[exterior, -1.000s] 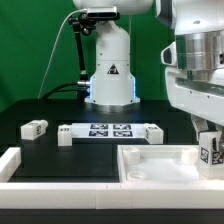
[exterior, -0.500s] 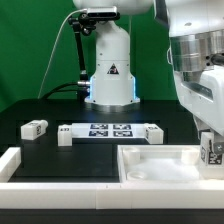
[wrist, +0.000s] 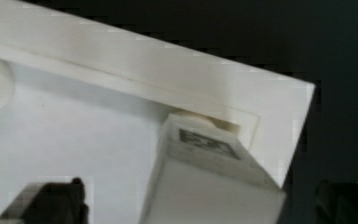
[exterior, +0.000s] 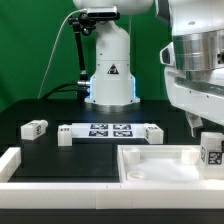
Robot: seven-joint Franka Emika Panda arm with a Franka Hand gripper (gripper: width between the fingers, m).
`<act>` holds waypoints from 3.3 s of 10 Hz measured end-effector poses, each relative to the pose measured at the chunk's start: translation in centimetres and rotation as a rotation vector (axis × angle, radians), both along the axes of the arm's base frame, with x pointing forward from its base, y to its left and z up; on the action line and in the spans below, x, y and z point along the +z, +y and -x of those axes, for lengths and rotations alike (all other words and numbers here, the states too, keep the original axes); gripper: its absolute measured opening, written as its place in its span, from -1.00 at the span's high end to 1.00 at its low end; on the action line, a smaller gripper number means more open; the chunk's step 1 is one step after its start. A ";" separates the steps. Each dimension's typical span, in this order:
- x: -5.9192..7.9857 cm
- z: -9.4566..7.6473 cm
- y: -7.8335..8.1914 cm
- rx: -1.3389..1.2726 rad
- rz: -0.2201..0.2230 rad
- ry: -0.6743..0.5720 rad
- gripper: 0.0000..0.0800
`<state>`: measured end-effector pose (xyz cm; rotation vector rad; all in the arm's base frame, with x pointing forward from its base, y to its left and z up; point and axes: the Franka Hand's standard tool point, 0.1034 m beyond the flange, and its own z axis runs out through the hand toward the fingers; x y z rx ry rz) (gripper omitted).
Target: Assemble one leg
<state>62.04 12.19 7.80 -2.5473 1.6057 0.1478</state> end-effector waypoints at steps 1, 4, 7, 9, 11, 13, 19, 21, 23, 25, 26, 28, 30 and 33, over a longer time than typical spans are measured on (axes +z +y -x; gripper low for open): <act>-0.1 -0.1 -0.1 0.130 0.000 -0.020 -0.62; -0.2 -0.4 -0.7 0.465 0.015 -0.069 -0.62; -0.1 -0.6 -0.1 0.804 0.080 -0.108 -0.62; -0.2 -0.7 -0.5 0.953 0.080 -0.122 -0.62; -0.2 -0.7 -1.0 1.003 0.078 -0.127 -0.62; -0.2 -0.7 -0.9 0.984 0.078 -0.125 0.03; -0.3 -0.7 -1.0 0.565 0.045 -0.115 0.27; -0.4 -0.6 -1.2 0.366 0.025 -0.103 0.27; -0.4 -0.6 -1.3 0.159 0.015 -0.075 0.27; -0.5 -0.5 -1.2 -0.103 -0.004 -0.035 0.27; -0.5 -0.5 -1.2 -0.198 -0.005 -0.020 0.27; -0.5 -0.5 -1.1 -0.442 -0.027 0.014 0.27; -0.5 -0.5 -1.1 -0.572 -0.028 0.036 0.27; -0.4 -0.5 -1.1 -0.672 -0.030 0.063 0.27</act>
Offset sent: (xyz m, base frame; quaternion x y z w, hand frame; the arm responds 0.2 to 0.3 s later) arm 0.0114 0.0002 0.0037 -0.0350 0.0221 -0.3145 0.9484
